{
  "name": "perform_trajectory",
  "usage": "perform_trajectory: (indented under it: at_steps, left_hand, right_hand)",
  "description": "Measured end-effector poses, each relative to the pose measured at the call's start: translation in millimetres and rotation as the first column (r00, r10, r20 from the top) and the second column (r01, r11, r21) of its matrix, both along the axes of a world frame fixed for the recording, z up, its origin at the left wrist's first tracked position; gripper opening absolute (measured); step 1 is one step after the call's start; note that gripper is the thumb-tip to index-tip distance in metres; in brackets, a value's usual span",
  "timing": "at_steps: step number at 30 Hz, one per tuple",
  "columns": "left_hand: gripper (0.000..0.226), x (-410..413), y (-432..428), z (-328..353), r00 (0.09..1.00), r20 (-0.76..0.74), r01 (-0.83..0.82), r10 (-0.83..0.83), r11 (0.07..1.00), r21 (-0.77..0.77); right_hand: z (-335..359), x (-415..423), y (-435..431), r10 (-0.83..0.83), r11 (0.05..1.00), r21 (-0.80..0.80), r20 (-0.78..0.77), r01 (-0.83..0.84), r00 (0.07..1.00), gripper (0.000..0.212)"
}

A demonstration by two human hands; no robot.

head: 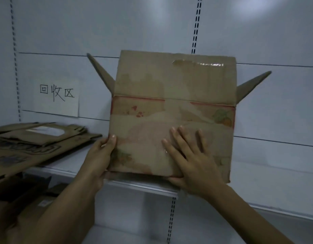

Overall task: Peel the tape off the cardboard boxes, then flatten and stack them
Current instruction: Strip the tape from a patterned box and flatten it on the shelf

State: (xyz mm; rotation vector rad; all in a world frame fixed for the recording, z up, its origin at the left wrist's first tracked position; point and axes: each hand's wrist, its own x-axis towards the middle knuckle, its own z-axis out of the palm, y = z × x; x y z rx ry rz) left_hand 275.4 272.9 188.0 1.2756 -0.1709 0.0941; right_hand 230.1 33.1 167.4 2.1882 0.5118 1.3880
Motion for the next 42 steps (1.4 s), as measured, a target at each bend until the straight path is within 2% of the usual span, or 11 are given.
perform_trajectory:
  at_steps: [2,3,4,5,6,9,13,17,23,32,42]
  left_hand:
    - [0.05,-1.5,-5.6,1.6,0.987,0.123,-0.131,0.107,0.971,0.201]
    - [0.059,-1.2,-9.9,-0.2,0.942,0.276,-0.291,0.189,0.871,0.396]
    - [0.067,-2.5,-17.1,-1.7,0.858,0.46,-0.476,0.229,0.693,0.541]
    - [0.073,-6.2,-25.8,0.1,0.727,0.641,-0.656,0.246,0.525,0.542]
    - [0.076,-9.6,-34.4,6.4,0.607,0.766,-0.757,0.211,0.447,0.476]
    - [0.076,-6.2,-63.9,41.8,0.344,0.939,-0.87,-0.015,0.37,0.325]
    - [0.073,10.2,-108.5,98.1,0.313,0.913,-0.901,-0.261,0.222,0.372]
    - [0.07,24.7,-139.0,76.6,0.392,0.897,-0.863,-0.204,0.256,0.435]
    - [0.068,49.5,-147.8,58.7,0.335,0.931,-0.889,-0.148,0.279,0.364]
    - [0.073,65.5,-151.2,57.7,0.322,0.94,-0.881,-0.108,0.328,0.34]
    - [0.071,57.7,-149.5,54.6,0.337,0.939,-0.882,-0.064,0.326,0.339]
  right_hand:
    - [0.6,-6.2,-5.1,0.061,0.998,0.001,0.067,-0.061,0.996,0.076]
    - [1.6,-9.0,-6.9,0.082,0.997,0.0,0.088,-0.083,0.993,0.072]
    - [1.7,-11.1,-9.5,0.096,0.995,-0.004,0.097,-0.096,0.991,0.07]
    - [0.4,-13.2,-12.9,0.106,0.994,-0.009,0.096,-0.106,0.99,0.067]
    - [-2.7,-15.6,-16.7,0.112,0.994,-0.016,0.091,-0.111,0.989,0.065]
    - [-15.4,-28.2,-31.3,0.11,0.994,-0.028,0.069,-0.108,0.991,0.06]
    - [-26.5,-43.7,-42.6,0.125,0.988,0.075,0.158,-0.138,0.98,0.04]
    - [-56.8,-34.5,-48.3,0.099,0.934,0.322,0.18,-0.154,0.979,0.04]
    - [-66.2,-21.7,-45.6,0.073,0.752,0.637,0.174,-0.169,0.982,0.035]
    - [-60.9,-5.3,-32.4,0.01,0.758,0.641,0.172,-0.12,0.985,0.015]
    - [-67.6,-6.1,-31.9,0.028,0.762,0.632,0.189,-0.143,0.982,0.02]
